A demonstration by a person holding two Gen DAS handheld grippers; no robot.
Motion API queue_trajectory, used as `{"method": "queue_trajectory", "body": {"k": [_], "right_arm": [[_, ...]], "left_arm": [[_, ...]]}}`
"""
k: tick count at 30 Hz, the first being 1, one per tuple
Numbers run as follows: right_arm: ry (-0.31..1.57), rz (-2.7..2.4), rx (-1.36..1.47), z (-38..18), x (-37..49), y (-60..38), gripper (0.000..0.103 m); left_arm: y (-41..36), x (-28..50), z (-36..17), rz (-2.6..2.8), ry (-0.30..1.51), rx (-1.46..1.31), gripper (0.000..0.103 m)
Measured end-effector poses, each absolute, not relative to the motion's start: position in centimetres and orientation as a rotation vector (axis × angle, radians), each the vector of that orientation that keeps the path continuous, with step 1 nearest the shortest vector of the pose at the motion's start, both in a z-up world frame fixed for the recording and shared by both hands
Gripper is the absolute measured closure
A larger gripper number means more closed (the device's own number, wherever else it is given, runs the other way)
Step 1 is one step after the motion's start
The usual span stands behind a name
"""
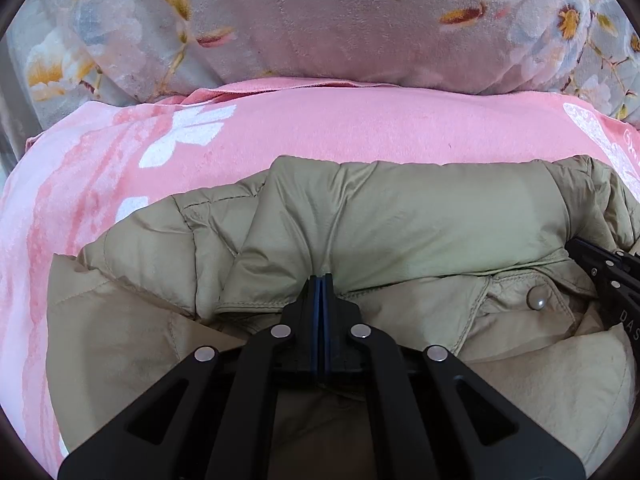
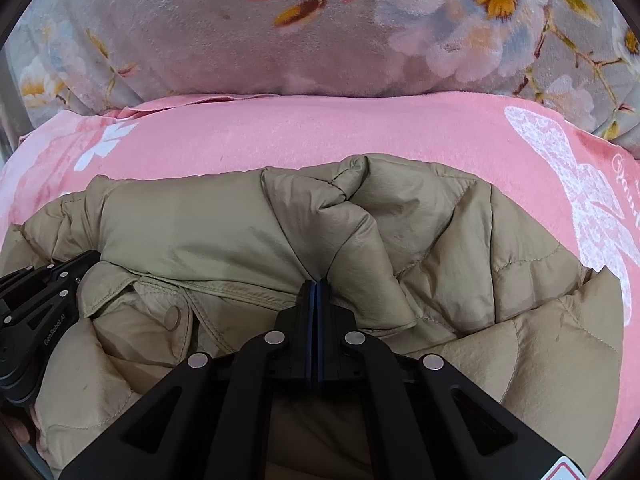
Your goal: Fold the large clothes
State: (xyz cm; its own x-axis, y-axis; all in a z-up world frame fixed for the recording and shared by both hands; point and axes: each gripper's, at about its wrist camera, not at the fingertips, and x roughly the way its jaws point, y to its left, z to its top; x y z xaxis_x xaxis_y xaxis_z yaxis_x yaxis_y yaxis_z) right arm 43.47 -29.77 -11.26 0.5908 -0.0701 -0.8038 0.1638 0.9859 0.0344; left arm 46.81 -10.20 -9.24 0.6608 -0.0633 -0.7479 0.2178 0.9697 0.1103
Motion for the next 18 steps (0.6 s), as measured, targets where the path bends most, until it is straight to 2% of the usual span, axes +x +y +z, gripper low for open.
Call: {"method": "queue_trajectory", "body": {"k": [18], "right_arm": [[0.931,-0.166,0.04,-11.25,43.53,-28.81,0.103]], "left_arm": [[-10.67,46.66,-8.92,-0.142,0.827,0.232,0.103]]}}
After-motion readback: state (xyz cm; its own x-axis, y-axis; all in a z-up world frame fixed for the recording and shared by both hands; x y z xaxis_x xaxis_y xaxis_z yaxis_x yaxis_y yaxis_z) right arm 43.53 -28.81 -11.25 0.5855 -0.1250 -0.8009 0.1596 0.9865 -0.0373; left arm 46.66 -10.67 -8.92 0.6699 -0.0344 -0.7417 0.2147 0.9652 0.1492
